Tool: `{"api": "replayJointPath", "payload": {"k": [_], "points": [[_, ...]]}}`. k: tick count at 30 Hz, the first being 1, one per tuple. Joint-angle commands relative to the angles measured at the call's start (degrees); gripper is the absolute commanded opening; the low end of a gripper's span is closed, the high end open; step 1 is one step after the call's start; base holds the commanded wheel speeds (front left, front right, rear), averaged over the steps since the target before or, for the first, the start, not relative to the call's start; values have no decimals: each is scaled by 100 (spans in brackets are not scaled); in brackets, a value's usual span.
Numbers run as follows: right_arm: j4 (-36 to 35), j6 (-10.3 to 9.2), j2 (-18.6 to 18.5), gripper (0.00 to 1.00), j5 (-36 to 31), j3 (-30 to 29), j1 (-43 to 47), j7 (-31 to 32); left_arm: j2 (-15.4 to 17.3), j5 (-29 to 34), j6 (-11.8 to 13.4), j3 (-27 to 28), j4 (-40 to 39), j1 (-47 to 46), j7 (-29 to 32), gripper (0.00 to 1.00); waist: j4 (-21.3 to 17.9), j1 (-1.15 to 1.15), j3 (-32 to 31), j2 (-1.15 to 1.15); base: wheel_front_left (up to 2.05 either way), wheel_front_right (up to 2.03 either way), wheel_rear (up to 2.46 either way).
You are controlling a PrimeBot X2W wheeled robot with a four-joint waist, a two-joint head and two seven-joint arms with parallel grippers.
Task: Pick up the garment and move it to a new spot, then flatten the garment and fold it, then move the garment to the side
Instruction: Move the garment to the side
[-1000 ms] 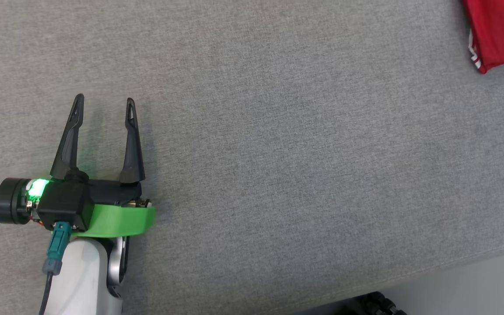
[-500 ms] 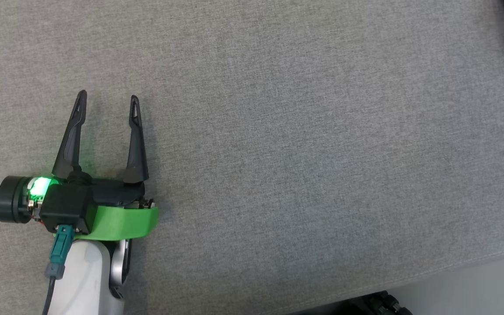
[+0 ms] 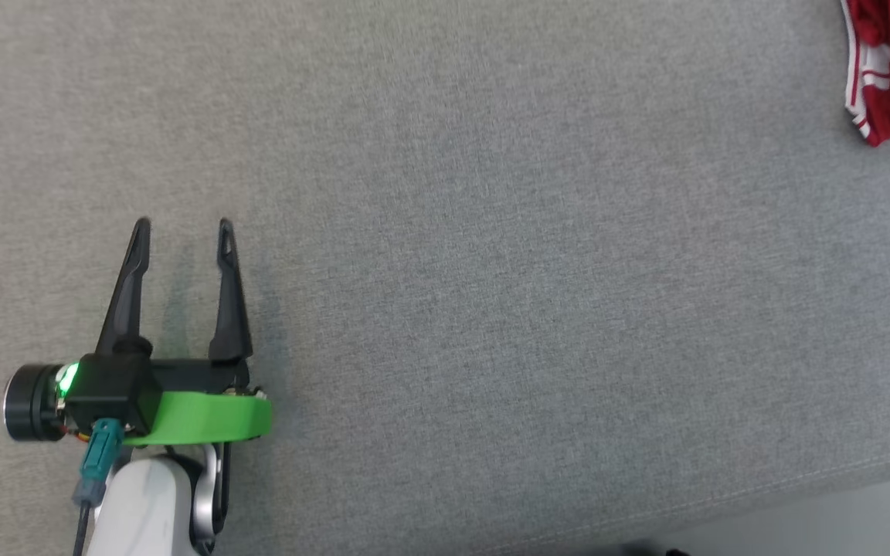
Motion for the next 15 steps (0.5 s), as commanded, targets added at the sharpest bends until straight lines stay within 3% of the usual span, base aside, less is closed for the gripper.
{"api": "replayJointPath", "payload": {"k": [1, 15], "points": [[-151, -10, 130, 100, -69, -98, 291, -15, 8, -59, 20, 73, 54, 154, -2, 100, 138, 0, -553, 0, 0, 0, 0], [-1817, -10, 1253, 100, -542, -1171, 2993, -16, -90, -349, -162, 406, 495, 907, -2, 100, 508, 0, -1797, 0, 0, 0, 0]]}}
